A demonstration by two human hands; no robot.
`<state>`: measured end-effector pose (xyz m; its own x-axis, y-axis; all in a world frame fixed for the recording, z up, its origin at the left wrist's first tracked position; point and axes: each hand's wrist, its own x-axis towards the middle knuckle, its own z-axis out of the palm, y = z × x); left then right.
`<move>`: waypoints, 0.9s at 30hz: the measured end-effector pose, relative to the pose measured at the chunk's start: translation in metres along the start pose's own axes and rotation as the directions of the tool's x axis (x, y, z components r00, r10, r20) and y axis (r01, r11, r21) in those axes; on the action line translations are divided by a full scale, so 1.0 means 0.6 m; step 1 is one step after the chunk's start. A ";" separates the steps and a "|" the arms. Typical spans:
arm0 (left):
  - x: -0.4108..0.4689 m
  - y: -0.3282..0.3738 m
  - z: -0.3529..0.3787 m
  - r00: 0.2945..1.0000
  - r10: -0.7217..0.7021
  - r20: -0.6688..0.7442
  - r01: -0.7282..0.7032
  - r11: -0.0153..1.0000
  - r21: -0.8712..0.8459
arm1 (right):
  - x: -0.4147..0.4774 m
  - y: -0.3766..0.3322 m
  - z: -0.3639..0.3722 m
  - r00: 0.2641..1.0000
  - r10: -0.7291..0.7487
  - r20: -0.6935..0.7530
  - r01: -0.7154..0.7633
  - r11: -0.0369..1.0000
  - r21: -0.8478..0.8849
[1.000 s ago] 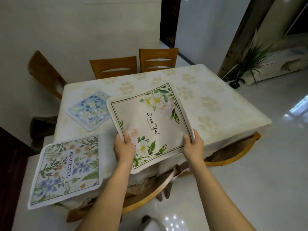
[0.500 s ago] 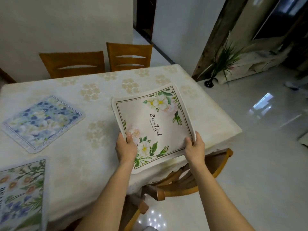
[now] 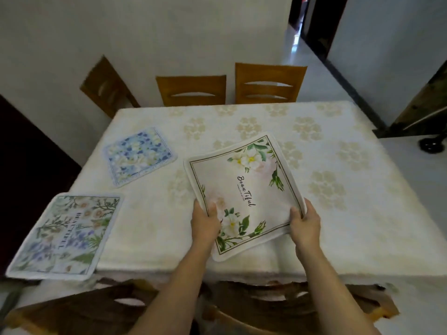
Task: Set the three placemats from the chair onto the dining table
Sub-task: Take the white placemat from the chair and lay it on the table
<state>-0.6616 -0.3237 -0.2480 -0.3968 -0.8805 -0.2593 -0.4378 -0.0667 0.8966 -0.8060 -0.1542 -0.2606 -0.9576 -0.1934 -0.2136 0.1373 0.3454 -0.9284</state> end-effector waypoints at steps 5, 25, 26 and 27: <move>-0.020 -0.006 0.036 0.983 -0.097 0.153 0.092 0.995 0.041 | 0.066 0.004 -0.029 0.999 0.009 0.047 -0.007 0.999 -0.033; 0.238 -0.102 0.095 0.962 -0.175 0.210 0.143 0.977 0.158 | 0.184 0.061 0.138 0.997 0.068 0.024 -0.063 0.979 -0.193; 0.256 -0.097 0.097 0.967 -0.164 0.194 0.127 0.974 0.188 | 0.192 0.060 0.151 0.997 0.077 0.029 -0.069 0.976 -0.205; 0.274 -0.093 0.098 0.973 -0.150 0.173 0.112 0.971 0.212 | 0.203 0.062 0.165 0.996 0.076 0.041 -0.066 0.974 -0.219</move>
<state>-0.7499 -0.4371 -0.3620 -0.4598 -0.7661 -0.4491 -0.6407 -0.0639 0.7651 -0.8925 -0.2558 -0.3512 -0.9332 -0.2038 -0.2960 0.1410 0.5498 -0.8233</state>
